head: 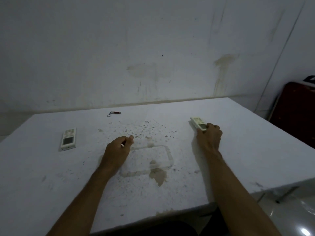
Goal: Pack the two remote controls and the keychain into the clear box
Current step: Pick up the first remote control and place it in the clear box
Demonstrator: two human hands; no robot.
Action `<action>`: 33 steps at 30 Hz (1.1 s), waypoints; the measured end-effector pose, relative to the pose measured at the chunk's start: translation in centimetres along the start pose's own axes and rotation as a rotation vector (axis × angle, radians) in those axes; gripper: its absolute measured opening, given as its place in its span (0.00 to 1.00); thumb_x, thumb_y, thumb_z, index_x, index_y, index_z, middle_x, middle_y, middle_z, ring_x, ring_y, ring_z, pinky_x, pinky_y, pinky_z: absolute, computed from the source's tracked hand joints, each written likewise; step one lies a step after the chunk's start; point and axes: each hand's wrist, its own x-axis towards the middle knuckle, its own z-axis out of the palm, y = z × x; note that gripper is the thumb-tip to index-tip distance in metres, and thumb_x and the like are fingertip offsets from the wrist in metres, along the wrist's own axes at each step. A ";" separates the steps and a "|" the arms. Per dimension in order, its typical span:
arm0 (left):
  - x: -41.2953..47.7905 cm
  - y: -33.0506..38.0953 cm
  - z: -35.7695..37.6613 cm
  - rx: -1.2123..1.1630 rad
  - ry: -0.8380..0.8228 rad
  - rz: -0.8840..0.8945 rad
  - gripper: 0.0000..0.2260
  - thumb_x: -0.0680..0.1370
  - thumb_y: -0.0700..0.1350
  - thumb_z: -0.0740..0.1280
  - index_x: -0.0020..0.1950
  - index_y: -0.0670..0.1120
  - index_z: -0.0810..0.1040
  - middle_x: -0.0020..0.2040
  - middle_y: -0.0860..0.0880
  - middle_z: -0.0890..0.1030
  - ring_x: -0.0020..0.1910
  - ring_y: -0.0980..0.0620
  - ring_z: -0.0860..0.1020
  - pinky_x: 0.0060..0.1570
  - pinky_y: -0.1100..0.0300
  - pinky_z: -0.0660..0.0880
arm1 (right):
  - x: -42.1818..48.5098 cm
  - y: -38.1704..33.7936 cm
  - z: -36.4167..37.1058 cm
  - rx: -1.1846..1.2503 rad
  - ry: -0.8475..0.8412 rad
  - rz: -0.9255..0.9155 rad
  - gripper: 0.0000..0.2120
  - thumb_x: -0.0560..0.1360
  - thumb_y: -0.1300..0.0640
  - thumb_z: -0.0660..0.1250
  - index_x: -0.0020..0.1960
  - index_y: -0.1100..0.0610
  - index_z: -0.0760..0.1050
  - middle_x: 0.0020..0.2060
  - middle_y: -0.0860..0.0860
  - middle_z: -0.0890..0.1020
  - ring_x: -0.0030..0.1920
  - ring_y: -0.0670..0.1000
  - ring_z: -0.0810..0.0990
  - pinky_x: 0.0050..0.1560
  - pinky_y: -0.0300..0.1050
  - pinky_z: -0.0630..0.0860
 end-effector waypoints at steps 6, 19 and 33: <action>1.3 1.5 -0.7 -0.077 -0.013 0.030 0.14 0.83 0.55 0.63 0.60 0.48 0.80 0.55 0.50 0.82 0.55 0.51 0.79 0.55 0.55 0.77 | -2.2 -3.1 -0.2 0.367 -0.161 -0.236 0.26 0.76 0.52 0.74 0.71 0.58 0.75 0.63 0.54 0.79 0.57 0.54 0.82 0.55 0.42 0.79; 2.1 5.4 -1.6 -0.401 -0.186 0.113 0.23 0.71 0.51 0.79 0.61 0.48 0.75 0.58 0.47 0.84 0.57 0.50 0.84 0.51 0.54 0.84 | -7.7 -8.1 -0.3 0.582 -0.583 -0.589 0.22 0.78 0.47 0.70 0.71 0.47 0.74 0.63 0.38 0.79 0.61 0.39 0.79 0.56 0.34 0.79; -1.4 4.0 -3.3 0.035 -0.204 0.258 0.19 0.70 0.58 0.78 0.59 0.57 0.78 0.58 0.57 0.79 0.58 0.59 0.78 0.52 0.67 0.76 | -8.2 -8.1 -1.3 0.390 -0.676 -0.819 0.23 0.74 0.47 0.74 0.68 0.47 0.77 0.60 0.39 0.80 0.59 0.41 0.79 0.54 0.34 0.77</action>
